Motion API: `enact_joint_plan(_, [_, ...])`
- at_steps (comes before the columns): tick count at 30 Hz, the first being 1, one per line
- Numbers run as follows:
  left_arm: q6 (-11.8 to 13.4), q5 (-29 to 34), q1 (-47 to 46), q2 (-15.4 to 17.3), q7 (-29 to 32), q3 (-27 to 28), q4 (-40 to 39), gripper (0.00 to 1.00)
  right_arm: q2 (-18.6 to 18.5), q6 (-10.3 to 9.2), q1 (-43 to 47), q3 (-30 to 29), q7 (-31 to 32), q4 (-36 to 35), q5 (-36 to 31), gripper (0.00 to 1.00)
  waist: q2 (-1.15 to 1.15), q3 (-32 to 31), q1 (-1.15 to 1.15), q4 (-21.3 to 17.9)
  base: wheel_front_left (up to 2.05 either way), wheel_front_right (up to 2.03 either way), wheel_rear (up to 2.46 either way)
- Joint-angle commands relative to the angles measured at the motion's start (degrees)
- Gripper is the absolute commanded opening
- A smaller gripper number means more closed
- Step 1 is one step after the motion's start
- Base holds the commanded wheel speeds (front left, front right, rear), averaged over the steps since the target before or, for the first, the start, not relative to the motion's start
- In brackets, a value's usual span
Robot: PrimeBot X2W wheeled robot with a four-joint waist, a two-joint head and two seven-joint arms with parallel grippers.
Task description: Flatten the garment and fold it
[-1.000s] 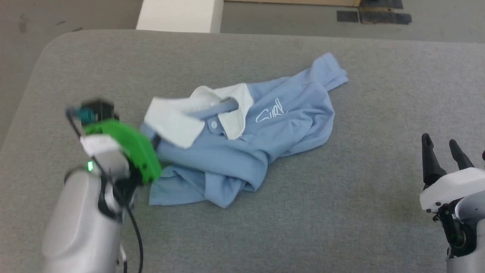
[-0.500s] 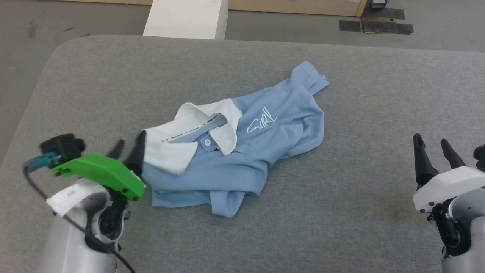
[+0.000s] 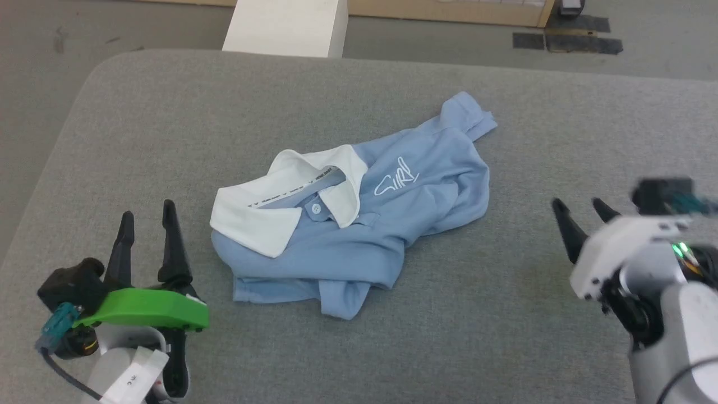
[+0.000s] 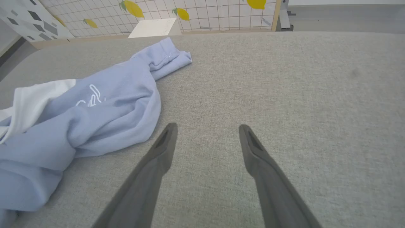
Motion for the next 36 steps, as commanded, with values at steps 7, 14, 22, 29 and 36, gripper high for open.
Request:
enact_joint_plan(7, [0.0,2.7,-2.2,-1.1,-1.4,-1.8,0.9,1.00,-2.3,-0.08,-13.0,10.3,13.9,4.9,-3.5,1.00,0.00,4.3,0.00,3.3,0.00,0.00,0.00])
enact_joint_plan(14, [-0.6,3.7,-4.8,-1.9,-1.8,-3.5,1.5,1.00,-2.9,-0.08,-22.4,16.8,22.9,12.0,-8.2,1.00,0.00,8.2,0.00,5.8,0.00,0.00,0.00])
enact_joint_plan(22, [-1.2,3.9,-6.7,-2.8,-2.2,-4.1,2.7,1.00,-3.6,-0.08,-25.5,23.9,28.5,18.6,-8.8,1.00,0.00,10.5,0.00,6.7,0.00,0.00,0.00])
enact_joint_plan(29, [-1.5,4.3,-7.4,-2.7,-2.4,-3.9,3.6,1.00,-5.1,-0.08,-25.7,26.8,27.6,18.7,-3.6,0.00,0.00,9.9,0.00,5.3,0.00,0.00,0.00])
enact_joint_plan(36, [-1.3,4.7,-6.6,-1.8,-2.5,-3.1,3.4,1.00,-5.0,-0.08,-25.5,18.9,17.3,13.9,-0.3,0.00,0.00,6.7,0.00,2.2,0.00,0.00,0.00])
